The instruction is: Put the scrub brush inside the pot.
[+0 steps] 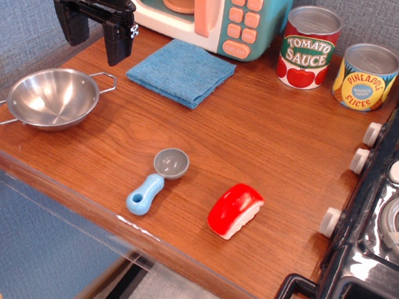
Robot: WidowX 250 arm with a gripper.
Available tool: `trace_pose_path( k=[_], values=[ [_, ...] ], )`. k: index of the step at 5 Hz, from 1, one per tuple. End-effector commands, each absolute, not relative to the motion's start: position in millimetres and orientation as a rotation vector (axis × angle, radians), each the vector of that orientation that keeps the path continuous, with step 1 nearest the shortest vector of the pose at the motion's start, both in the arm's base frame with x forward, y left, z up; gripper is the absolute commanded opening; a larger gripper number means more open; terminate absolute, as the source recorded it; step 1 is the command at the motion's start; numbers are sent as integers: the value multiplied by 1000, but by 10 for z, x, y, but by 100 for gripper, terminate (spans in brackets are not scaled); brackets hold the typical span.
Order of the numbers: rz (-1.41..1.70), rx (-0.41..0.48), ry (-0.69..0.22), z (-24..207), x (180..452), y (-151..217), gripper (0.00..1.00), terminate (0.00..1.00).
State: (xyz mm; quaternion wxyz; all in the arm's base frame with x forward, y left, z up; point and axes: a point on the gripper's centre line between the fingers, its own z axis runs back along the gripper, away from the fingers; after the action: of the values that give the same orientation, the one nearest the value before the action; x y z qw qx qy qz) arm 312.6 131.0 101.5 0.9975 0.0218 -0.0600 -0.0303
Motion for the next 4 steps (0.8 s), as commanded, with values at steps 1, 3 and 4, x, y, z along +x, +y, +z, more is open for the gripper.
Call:
trace_pose_path(
  k=[1,3,4],
  values=[
    [-61,44,-120,1015,3126,1310,100,0],
    [-161,47,-100,988,2917,736,100,0],
    [-240,71,-99,960,2677,293,100,0]
  ],
)
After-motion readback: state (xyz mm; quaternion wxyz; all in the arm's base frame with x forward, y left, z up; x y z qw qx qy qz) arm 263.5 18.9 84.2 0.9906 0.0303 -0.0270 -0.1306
